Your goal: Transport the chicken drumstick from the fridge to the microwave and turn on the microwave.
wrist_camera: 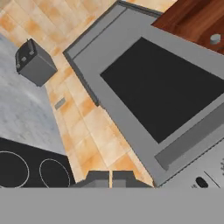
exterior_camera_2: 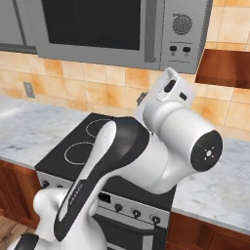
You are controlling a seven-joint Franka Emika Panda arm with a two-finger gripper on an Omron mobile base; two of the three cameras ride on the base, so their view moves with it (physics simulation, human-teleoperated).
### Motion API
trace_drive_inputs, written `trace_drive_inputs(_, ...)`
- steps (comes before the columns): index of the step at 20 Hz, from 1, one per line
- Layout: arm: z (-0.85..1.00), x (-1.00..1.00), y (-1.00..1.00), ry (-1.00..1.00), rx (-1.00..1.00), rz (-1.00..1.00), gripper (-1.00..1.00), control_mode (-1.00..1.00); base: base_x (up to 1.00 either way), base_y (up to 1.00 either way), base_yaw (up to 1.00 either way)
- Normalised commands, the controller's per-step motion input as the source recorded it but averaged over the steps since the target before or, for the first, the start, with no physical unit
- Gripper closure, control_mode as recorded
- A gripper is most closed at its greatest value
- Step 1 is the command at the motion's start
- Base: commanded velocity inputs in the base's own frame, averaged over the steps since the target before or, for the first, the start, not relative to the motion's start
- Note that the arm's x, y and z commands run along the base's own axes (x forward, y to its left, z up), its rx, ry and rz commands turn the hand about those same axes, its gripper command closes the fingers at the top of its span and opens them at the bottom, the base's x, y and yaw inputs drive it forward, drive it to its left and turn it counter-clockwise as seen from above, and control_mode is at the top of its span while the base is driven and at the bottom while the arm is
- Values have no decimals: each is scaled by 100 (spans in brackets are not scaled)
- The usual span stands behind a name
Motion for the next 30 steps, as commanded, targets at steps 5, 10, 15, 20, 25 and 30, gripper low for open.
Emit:
trace_drive_inputs(5, 0, 24, -10, -12, 0, 10, 100, -100, 0, 0, 0)
trace_drive_inputs(10, 0, 37, -8, -11, 0, 9, 100, -100, 0, 0, 0)
trace_drive_inputs(15, 9, 22, -2, -8, -1, 1, 100, -100, 0, 0, 0)
trace_drive_inputs(20, 29, 5, 0, 0, -11, -16, 100, -100, 0, 0, 0)
trace_drive_inputs(25, 22, 25, 0, 0, -9, -11, 100, -100, 0, 0, 0)
trace_drive_inputs(30, 2, 38, -2, -1, -2, 0, 100, -100, 0, 0, 0)
